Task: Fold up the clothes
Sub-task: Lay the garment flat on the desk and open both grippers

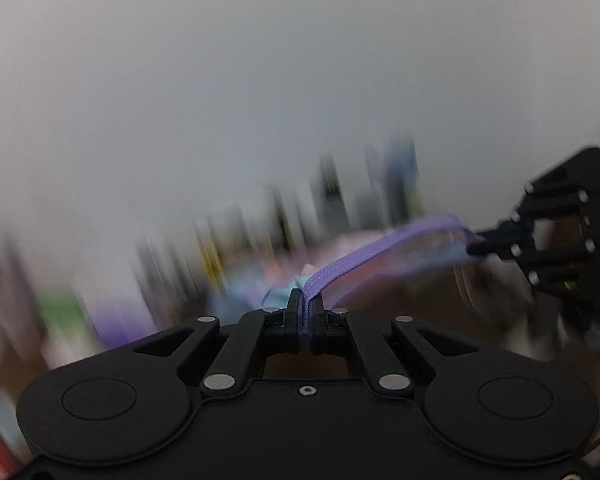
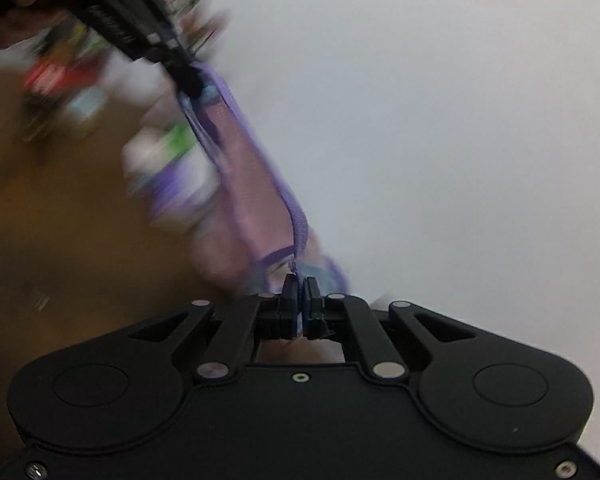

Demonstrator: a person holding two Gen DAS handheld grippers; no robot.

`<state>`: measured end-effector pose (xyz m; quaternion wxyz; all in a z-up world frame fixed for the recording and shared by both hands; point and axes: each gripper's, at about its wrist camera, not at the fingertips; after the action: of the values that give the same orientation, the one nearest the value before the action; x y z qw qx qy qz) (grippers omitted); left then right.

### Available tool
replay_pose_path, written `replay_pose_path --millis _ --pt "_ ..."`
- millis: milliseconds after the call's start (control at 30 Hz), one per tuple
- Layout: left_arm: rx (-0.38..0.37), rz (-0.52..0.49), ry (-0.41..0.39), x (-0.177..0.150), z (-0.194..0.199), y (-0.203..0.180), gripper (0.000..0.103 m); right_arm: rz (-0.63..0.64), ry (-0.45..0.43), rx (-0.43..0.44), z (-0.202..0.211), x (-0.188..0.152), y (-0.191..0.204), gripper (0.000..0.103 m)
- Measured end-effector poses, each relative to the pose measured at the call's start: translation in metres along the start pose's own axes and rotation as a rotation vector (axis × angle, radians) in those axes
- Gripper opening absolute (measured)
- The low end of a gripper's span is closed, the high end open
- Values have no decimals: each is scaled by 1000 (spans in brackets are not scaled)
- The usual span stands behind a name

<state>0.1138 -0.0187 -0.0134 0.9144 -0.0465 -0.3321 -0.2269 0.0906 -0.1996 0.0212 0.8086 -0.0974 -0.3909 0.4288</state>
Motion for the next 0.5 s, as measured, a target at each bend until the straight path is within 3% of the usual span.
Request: replay_pose_path --millis 67,167,300,367,400,433,467,500 --pt "-47 -6 136 -45 -38 -13 2 -80 115 159 -38 -29 29 4" --pt "-93 32 291 -90 -67 -21 3 -177 238 300 -70 -60 58 4" --pt "-82 -3 399 -102 -71 -24 4 -252 334 398 -80 -90 78 7" --pt "-105 -20 417 -102 -72 -22 8 -250 392 437 -80 -103 86 40" --pt "-110 -19 429 -102 -68 -21 11 -254 409 442 -80 -106 88 49" --pt "-122 -3 441 -104 -62 -17 21 -256 415 438 -82 -104 86 66" --pt "-143 25 441 -107 -55 -10 32 -257 419 434 -83 -101 84 69" --pt "-165 48 431 -110 -49 -4 36 -257 417 431 -84 -98 80 69"
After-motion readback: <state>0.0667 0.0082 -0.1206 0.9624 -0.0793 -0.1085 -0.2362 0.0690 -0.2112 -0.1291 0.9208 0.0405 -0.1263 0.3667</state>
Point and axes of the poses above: each gripper's, at about its wrist camera, not at the fingertips, and z roughly against the way its jaws point, y to its left, x to its top, and after that the axes turned 10 degrees about y, right-handed
